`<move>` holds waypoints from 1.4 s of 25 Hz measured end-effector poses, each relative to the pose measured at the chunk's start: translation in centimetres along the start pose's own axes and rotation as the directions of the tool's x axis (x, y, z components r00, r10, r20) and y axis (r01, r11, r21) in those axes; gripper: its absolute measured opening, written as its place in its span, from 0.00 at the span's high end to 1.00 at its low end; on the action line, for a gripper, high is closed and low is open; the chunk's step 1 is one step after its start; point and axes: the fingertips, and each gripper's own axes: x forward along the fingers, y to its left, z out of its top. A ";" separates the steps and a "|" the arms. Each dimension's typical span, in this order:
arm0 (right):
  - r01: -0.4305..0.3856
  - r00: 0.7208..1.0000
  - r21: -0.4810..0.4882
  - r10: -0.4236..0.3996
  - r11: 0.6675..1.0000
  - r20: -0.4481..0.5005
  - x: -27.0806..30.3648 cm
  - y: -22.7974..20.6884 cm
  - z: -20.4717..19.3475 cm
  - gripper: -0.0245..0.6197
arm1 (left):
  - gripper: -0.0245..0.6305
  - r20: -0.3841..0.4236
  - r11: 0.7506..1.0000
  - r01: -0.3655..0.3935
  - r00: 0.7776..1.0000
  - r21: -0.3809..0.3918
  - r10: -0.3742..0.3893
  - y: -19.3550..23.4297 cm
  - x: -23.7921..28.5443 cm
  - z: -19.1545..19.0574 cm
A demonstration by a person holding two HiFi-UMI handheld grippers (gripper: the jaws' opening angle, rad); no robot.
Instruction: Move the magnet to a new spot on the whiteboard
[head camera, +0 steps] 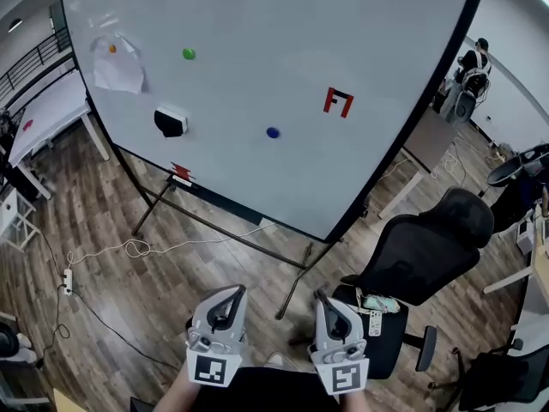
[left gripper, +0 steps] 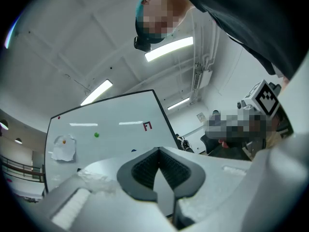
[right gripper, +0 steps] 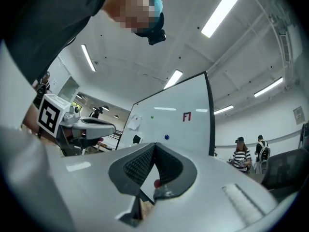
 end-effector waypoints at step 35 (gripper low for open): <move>0.366 0.926 -0.092 -0.372 0.926 -0.061 15.4 -3.0 -3.3 0.96 | 0.96 0.199 0.974 0.226 0.956 -0.023 -0.217 12.4 19.7 -6.8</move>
